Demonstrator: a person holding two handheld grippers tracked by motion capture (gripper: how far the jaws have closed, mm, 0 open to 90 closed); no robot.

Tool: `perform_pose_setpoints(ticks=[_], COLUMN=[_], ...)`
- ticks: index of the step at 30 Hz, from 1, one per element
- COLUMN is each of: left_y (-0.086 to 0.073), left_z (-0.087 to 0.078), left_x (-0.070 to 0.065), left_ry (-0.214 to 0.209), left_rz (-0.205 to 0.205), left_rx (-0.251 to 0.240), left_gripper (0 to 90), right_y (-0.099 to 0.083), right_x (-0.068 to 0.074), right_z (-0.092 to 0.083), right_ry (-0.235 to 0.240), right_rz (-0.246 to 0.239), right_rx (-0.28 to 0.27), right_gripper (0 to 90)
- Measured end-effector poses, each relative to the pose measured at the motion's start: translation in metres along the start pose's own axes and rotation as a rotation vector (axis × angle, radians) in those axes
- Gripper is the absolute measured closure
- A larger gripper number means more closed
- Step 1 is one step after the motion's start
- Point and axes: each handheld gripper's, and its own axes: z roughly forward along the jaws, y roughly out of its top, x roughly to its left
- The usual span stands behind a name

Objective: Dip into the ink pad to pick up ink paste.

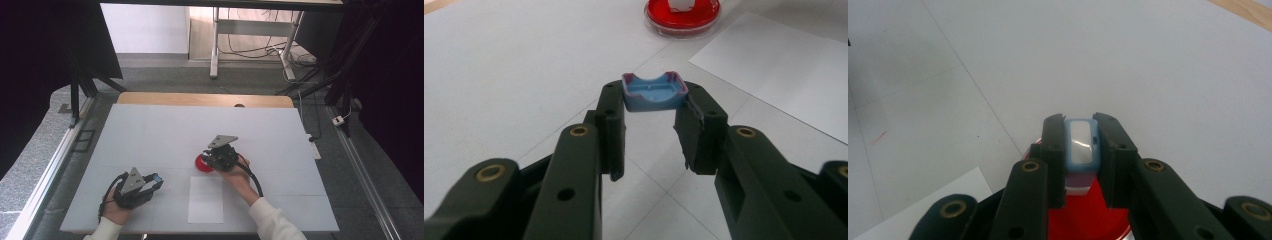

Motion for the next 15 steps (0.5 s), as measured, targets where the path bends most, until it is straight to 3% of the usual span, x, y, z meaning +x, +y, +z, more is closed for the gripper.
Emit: perform_pose_setpoints(ticks=[15], left_y=[0.0001], left_z=[0.0002], left_x=[-0.0003], left_ry=[-0.002], left_rz=[0.001], left_rx=[0.000], left_gripper=[65.2], right_y=[-0.0001], right_x=[-0.0002], right_z=[0.0021], right_ry=[0.000], right_rz=[0.004], right_rx=[0.000], right_gripper=[75.1])
